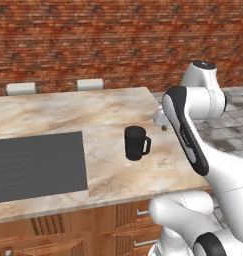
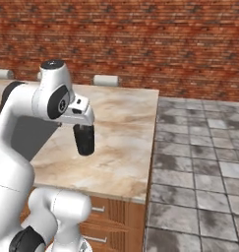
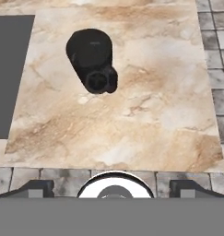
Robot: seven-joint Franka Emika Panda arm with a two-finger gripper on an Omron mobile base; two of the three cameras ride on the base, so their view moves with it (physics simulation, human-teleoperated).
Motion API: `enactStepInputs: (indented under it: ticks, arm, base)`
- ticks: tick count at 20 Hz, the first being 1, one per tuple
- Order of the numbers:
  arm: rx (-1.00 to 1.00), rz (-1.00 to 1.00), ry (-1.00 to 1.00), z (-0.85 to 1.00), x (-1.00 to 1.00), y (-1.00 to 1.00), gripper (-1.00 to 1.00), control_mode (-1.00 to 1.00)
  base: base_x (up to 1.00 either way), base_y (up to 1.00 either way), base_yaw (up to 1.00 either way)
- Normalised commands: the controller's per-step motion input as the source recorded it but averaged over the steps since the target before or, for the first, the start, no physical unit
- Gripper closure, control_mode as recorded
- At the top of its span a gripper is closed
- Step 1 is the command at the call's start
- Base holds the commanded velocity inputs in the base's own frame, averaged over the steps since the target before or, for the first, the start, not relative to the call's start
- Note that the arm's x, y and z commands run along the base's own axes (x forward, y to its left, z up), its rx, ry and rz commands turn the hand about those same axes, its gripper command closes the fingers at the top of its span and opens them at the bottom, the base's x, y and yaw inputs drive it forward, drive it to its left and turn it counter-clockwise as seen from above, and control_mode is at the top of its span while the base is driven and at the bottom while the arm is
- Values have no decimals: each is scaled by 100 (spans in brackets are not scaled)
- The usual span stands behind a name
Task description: Turn on the sink faucet and place the jug under the water for a few seconds to fill it up.
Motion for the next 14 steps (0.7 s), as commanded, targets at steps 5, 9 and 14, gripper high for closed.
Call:
enactStepInputs:
  ticks: [5,9,14]
  arm:
    - [0,0,0,0,0,0,-100,100]
    - [0,0,0,0,0,0,-100,100]
    - [0,0,0,0,0,0,-100,100]
  base:
    - [-15,99,0]
    - [0,100,0]
    - [0,97,0]
